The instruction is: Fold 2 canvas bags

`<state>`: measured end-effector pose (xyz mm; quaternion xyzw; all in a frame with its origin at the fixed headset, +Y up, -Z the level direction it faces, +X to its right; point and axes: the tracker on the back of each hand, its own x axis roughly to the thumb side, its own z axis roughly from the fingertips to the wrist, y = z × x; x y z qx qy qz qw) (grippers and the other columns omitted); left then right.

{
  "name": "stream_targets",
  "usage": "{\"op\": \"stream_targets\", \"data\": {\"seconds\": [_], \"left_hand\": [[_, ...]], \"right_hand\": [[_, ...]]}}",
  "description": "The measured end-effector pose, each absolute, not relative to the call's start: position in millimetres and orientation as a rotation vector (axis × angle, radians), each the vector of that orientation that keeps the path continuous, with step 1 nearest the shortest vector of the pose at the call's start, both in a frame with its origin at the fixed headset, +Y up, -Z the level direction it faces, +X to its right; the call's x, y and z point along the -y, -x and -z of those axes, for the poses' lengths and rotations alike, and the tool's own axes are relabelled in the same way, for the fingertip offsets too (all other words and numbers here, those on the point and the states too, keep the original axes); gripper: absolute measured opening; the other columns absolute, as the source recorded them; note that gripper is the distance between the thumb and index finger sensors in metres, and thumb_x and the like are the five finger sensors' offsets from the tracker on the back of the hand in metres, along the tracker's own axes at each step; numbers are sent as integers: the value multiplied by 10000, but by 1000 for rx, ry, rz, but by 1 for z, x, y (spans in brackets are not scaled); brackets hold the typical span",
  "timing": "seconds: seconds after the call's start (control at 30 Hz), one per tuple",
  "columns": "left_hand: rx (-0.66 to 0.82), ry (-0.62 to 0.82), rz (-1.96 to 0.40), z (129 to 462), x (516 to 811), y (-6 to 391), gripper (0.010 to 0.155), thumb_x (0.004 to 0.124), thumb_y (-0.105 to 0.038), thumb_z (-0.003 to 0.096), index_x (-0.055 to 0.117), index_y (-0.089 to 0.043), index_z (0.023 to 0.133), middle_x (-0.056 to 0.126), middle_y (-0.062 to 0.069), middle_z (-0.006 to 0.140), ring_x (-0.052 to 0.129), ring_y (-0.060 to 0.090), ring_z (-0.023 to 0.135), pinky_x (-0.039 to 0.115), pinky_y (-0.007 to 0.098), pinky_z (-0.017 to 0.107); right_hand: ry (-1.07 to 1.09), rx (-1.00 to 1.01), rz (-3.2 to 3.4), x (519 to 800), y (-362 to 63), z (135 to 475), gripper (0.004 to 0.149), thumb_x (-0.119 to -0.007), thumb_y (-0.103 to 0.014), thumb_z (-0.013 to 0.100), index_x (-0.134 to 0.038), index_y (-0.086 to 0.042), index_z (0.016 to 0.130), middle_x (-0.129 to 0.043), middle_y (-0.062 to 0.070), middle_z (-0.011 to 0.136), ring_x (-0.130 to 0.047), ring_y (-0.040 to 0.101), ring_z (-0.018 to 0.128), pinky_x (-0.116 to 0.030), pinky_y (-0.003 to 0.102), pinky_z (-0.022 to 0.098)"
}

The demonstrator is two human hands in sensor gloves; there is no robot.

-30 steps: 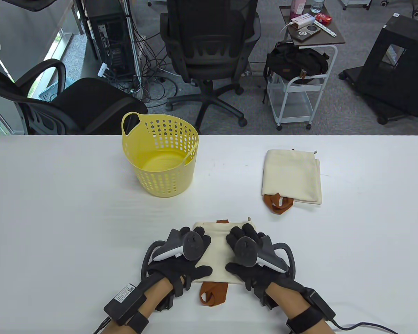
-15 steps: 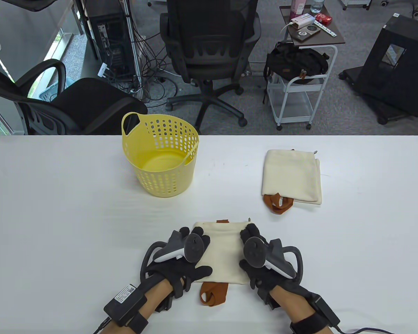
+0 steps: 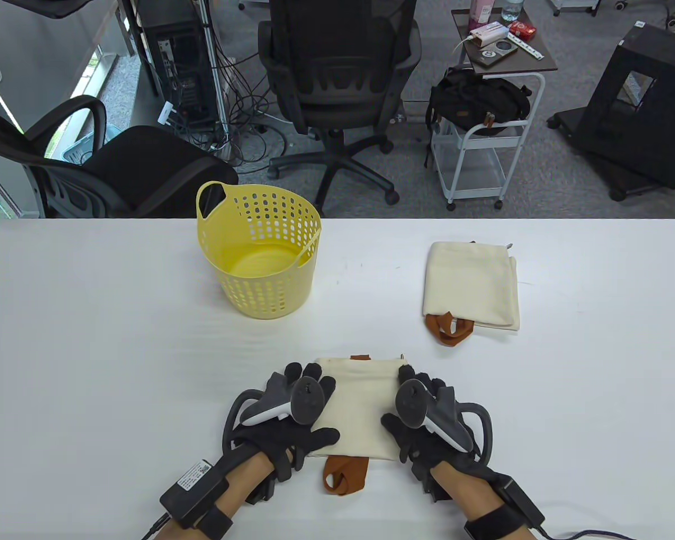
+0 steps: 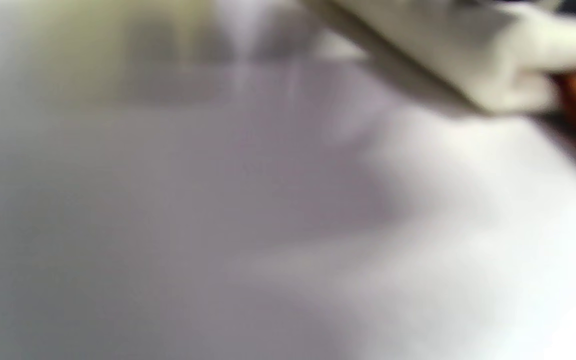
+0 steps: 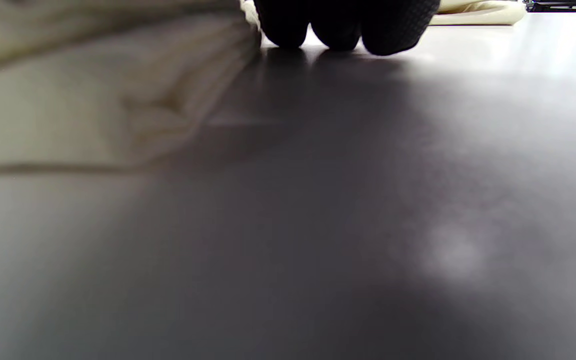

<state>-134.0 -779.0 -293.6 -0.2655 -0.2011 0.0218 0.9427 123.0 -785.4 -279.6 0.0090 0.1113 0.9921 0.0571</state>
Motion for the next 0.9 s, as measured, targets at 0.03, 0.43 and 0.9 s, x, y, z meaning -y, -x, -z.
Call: {"op": "stream_targets", "data": {"seconds": [0.03, 0.43, 0.9], "left_hand": [[392, 500, -47, 294, 771, 143, 886, 628, -651, 364, 105, -386, 1027, -111, -61, 1082, -118, 329, 1046, 59, 622, 769], [210, 205, -147, 274, 728, 274, 870, 664, -632, 368, 193, -360, 1047, -41, -37, 1112, -70, 352, 1065, 59, 653, 756], [114, 193, -44, 273, 736, 298, 887, 662, -637, 359, 160, -365, 1038, -53, -41, 1108, -78, 344, 1066, 46, 654, 756]], "right_hand": [[-24, -335, -3011, 785, -122, 280, 854, -776, -554, 438, -290, -245, 1069, -526, 164, 1109, -557, 451, 1019, -580, 592, 729], [17, -265, -2992, 782, -118, 280, 877, -849, -515, 425, -338, -221, 1074, -602, 135, 1078, -652, 399, 971, -657, 514, 691], [66, -177, -2999, 780, -108, 278, 892, -871, -405, 413, -308, -184, 1069, -622, 149, 999, -785, 344, 890, -751, 468, 656]]}}
